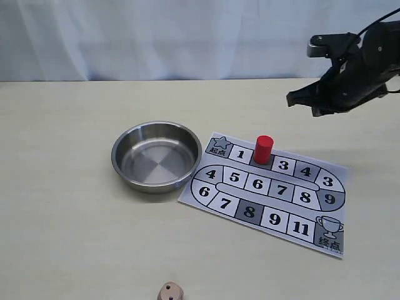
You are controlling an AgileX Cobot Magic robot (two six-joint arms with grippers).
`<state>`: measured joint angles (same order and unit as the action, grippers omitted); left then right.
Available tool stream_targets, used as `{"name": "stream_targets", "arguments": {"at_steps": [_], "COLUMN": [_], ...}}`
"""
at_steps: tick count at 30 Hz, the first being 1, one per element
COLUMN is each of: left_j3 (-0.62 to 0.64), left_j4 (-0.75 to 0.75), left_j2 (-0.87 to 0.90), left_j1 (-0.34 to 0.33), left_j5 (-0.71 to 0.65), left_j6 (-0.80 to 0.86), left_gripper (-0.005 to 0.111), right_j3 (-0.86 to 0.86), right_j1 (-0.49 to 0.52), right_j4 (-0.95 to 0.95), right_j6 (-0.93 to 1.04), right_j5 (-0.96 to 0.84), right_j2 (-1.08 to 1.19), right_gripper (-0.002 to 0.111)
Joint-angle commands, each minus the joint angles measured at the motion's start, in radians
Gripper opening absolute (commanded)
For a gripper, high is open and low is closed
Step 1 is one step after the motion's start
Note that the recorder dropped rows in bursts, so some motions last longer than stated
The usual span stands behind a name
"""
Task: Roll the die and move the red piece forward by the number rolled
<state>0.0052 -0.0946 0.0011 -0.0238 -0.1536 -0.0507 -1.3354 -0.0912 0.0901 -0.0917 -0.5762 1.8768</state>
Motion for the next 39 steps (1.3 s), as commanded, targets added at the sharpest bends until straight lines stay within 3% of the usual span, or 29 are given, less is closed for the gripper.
{"name": "stream_targets", "arguments": {"at_steps": [1, 18, 39], "left_j3": [-0.005, -0.005, -0.005], "left_j4": [0.002, 0.002, 0.002], "left_j2": [-0.001, -0.001, -0.001], "left_j1": [0.0, 0.0, 0.0], "left_j5": [0.012, 0.01, 0.01], "left_j6": [-0.002, -0.002, -0.002], "left_gripper": [0.0, 0.0, 0.0], "right_j3": [-0.002, 0.052, 0.144], "right_j1": [0.057, 0.087, 0.087], "right_j4": [0.008, -0.125, -0.131], "right_j6": [0.002, 0.219, 0.209], "right_j5": [-0.045, -0.11, -0.191], "right_j2": [-0.009, -0.073, -0.379], "right_gripper": [0.004, 0.004, 0.004]}}
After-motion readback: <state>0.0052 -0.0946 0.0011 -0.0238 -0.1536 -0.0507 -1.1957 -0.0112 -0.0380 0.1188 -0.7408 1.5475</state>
